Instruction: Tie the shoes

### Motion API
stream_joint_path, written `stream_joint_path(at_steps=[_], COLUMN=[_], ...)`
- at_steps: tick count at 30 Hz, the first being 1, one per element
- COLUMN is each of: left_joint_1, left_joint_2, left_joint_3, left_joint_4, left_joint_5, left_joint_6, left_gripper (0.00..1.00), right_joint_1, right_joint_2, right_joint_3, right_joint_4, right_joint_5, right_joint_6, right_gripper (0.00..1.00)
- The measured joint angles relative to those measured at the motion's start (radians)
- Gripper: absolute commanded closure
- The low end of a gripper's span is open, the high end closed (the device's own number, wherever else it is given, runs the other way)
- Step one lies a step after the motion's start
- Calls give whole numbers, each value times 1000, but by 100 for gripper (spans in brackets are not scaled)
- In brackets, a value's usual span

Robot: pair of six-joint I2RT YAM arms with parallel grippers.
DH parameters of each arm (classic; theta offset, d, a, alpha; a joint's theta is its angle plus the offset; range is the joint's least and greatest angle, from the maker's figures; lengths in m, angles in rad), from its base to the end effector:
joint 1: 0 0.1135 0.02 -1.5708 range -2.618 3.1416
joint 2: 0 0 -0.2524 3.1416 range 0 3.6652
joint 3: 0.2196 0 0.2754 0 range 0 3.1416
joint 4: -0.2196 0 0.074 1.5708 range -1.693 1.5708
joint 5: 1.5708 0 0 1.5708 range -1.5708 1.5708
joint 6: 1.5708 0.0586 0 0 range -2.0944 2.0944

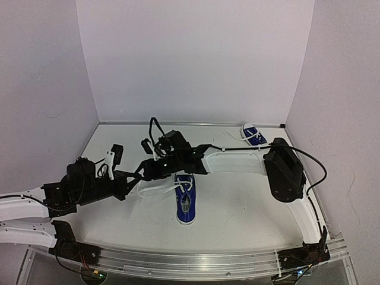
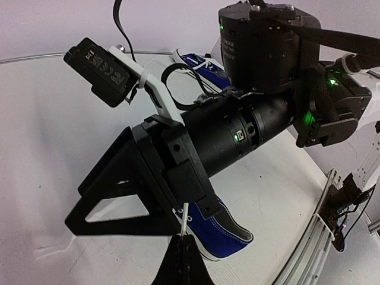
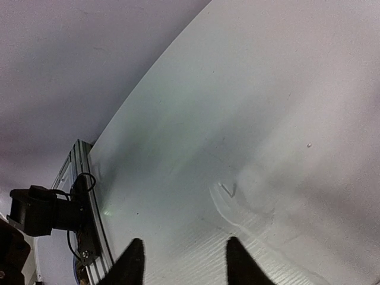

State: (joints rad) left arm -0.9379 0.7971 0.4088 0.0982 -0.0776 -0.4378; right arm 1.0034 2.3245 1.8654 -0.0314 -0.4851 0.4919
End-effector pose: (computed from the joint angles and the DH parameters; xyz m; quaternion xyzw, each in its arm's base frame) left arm 0.1468 -0.1924 0.2099 0.1758 0.7821 -0.3550 0.4810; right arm 0.2840 0.4964 0.1729 -0.3301 0.7742 0.4905 0.2260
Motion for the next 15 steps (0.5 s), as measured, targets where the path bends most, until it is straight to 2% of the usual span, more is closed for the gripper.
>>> stream_joint_path(at_steps=[4,7,12,15], left_joint_1=[0,0,-2,-4], left_joint_2=[-4,10,115,176], left_joint_3=[0,0,23,63], left_joint_4=[0,0,-5,-27], left_joint_5=[1,6,21,30], left_joint_6=[21,39,88,121], left_gripper=[100,100,100,100], right_joint_1=[-17,-76,-183,-202], right_joint_2=[-41,-129,-269,-304], right_joint_3=[-63,-159,-231,-232], right_joint_4=[-3,-18,-93,-149], right_joint_5=[-10,-18,-10,13], right_joint_6=[7,7,-46,-105], right_gripper=[35,35,43,49])
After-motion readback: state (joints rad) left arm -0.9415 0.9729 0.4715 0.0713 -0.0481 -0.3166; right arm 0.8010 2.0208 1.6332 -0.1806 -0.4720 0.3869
